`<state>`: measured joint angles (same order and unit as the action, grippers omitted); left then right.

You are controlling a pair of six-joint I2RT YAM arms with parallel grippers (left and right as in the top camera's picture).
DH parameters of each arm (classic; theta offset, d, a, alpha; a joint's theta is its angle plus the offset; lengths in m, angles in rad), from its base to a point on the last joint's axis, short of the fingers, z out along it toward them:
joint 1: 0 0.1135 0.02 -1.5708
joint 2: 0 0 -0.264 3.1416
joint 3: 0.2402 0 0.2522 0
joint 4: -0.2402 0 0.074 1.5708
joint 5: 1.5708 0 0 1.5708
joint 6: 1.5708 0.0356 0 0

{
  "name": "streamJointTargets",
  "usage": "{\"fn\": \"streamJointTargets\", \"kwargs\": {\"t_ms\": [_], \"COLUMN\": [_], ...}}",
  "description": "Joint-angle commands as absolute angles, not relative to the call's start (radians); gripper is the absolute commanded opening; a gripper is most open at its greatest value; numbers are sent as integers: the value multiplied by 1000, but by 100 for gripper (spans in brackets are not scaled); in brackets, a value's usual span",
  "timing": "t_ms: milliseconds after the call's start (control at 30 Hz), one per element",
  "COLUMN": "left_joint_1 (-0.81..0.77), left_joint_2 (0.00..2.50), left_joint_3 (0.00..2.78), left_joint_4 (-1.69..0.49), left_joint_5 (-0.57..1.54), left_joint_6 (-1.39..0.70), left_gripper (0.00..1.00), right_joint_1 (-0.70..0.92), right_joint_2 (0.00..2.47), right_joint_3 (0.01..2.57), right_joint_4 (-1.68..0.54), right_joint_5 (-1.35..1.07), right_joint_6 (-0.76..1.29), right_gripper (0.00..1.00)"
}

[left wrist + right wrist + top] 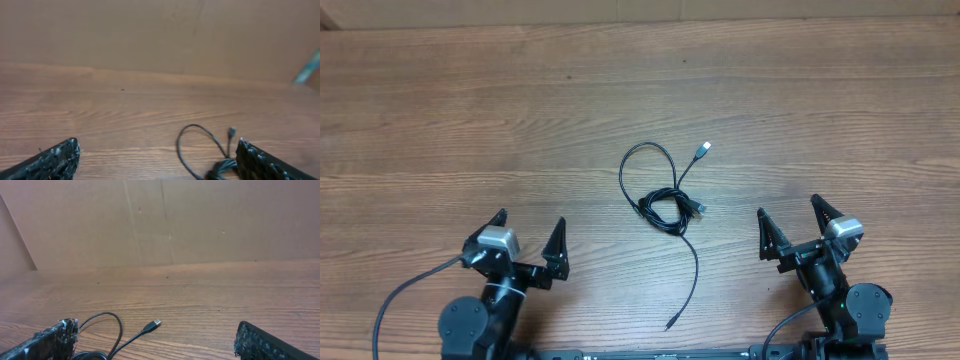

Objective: Untangle cables
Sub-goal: 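Move the left gripper forward over the coiled black cable bundle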

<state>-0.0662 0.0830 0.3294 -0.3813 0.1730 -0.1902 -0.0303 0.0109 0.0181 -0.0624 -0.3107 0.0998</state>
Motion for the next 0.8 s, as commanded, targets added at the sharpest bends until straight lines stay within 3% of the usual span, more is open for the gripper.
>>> {"fn": "streamJointTargets", "kwargs": {"t_ms": [0,233,767], "left_joint_1": [-72,-72,-72], "left_joint_2": [186,420,618], "left_joint_3": [468,694,773], "left_joint_4": [-446,-593,-632], "left_joint_5": [223,290,974], "left_joint_6": [-213,-213,-226], "left_gripper": [99,99,100], "right_joint_1": [-26,-26,-26], "right_joint_2": [3,3,3], "right_joint_3": [8,8,8], "right_joint_4": [-57,-57,-57], "right_joint_5": [-308,-308,-308], "right_joint_6": [92,92,92], "right_gripper": [100,100,100]}}
